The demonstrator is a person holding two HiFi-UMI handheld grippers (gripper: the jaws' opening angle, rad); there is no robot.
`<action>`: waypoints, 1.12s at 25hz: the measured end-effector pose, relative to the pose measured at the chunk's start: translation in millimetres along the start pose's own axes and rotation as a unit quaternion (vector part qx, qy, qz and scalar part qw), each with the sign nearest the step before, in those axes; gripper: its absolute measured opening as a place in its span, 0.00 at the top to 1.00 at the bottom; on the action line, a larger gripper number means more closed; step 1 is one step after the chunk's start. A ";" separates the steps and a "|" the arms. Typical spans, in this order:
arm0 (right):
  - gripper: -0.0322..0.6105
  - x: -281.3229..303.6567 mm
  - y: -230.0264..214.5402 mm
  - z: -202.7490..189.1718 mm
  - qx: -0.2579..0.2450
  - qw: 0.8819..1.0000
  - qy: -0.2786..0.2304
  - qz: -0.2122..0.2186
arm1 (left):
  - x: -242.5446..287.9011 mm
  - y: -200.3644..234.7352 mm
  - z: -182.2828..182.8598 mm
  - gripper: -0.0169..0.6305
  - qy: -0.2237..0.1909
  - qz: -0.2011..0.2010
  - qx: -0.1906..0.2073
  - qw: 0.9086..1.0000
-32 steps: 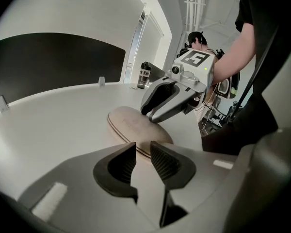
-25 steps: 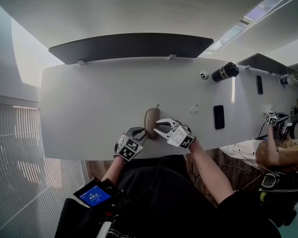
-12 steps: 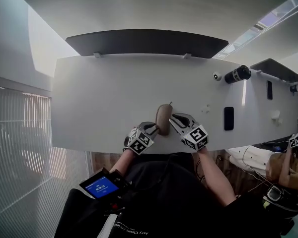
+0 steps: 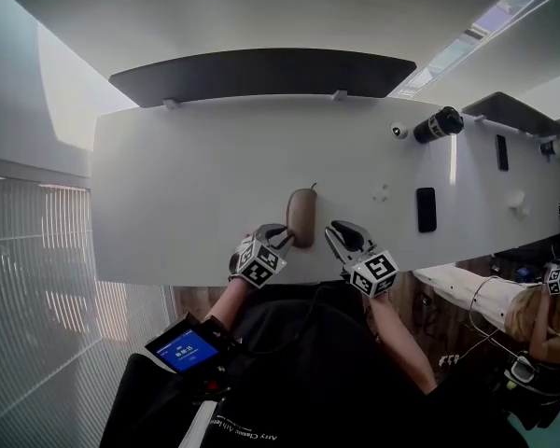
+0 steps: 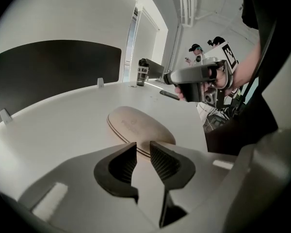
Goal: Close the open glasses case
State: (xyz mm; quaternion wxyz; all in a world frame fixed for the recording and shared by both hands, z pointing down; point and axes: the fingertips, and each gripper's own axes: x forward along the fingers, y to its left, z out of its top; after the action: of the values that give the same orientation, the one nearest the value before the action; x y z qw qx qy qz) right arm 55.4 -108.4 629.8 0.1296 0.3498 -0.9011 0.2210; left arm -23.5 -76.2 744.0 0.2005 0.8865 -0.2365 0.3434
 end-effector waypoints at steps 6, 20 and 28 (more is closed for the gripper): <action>0.83 -8.0 -0.1 3.6 0.009 1.000 -0.014 -0.012 | -6.8 -1.7 3.3 0.83 -0.004 0.003 0.013 1.000; 0.94 -15.3 10.4 24.4 -0.065 0.996 -0.028 -0.055 | -86.8 -22.9 102.5 0.85 -0.254 -0.067 -0.006 0.965; 0.94 -12.2 16.1 18.5 -0.056 0.997 -0.020 -0.055 | -99.9 -7.7 92.9 0.86 -0.256 -0.041 -0.018 0.966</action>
State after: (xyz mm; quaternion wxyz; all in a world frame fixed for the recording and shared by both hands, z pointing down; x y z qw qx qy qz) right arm 51.7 -99.9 604.0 0.1425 0.3954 -0.8939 0.1559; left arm -36.7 -90.0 608.7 0.1632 0.9501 -0.2495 0.0921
